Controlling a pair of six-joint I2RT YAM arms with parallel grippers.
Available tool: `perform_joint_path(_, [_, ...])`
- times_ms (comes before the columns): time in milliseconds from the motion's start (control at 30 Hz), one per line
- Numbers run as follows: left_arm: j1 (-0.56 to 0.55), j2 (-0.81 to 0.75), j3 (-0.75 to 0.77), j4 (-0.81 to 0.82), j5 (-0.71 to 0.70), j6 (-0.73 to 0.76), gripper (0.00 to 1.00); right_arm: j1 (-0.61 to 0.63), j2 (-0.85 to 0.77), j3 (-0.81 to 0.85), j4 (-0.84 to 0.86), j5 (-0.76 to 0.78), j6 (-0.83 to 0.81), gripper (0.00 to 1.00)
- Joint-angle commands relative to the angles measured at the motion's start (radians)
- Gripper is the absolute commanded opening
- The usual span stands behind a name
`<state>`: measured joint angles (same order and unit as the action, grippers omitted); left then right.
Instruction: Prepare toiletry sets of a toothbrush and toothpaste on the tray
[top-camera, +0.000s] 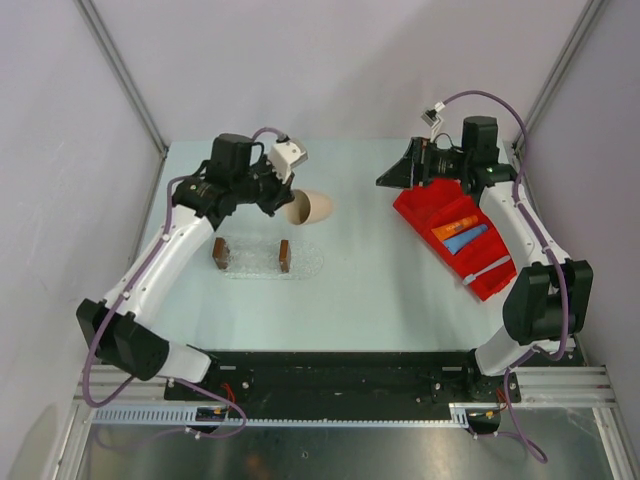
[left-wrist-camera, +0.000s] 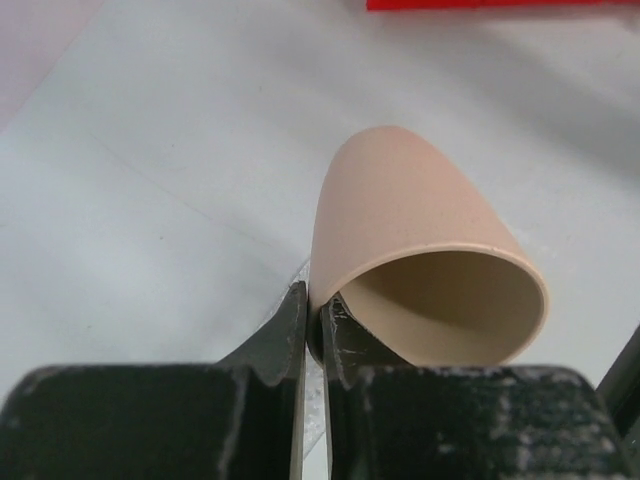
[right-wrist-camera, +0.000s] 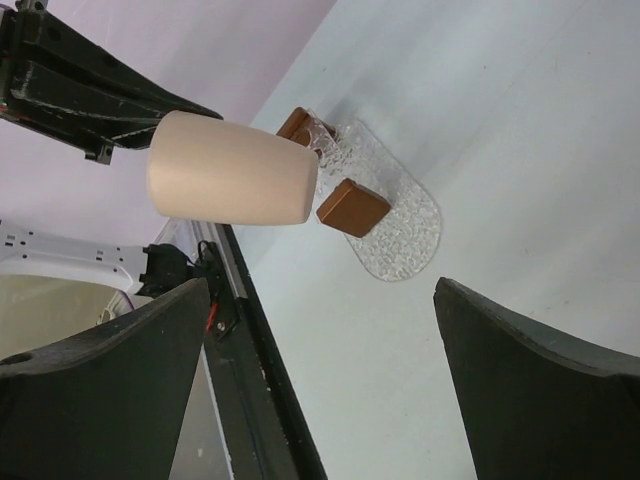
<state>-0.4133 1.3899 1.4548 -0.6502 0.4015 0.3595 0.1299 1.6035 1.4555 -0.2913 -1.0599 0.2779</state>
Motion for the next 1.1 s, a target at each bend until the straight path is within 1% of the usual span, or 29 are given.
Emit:
perform_joint_path(0, [-0.028, 0.055, 0.097, -0.147, -0.064, 0.122, 0.00, 0.005, -0.053, 0.045, -0.057, 0.020, -0.071, 0.99])
perform_joint_path(133, [-0.041, 0.116, 0.150, -0.242, -0.093, 0.150, 0.00, 0.005, -0.063, 0.040, -0.088, 0.034, -0.098, 0.99])
perform_joint_path(233, [-0.048, 0.159, 0.177, -0.284, -0.113, 0.168, 0.00, 0.005, -0.071, 0.036, -0.103, 0.044, -0.117, 0.99])
perform_joint_path(667, [-0.076, 0.288, 0.231, -0.332, -0.138, 0.177, 0.00, 0.005, -0.082, 0.013, -0.167, 0.077, -0.192, 0.99])
perform_joint_path(933, [-0.085, 0.360, 0.289, -0.391, -0.150, 0.182, 0.00, 0.000, -0.077, 0.003, -0.184, 0.078, -0.201, 0.99])
perform_joint_path(1067, [-0.085, 0.379, 0.296, -0.411, -0.150, 0.187, 0.00, -0.004, -0.077, 0.000, -0.187, 0.074, -0.203, 0.99])
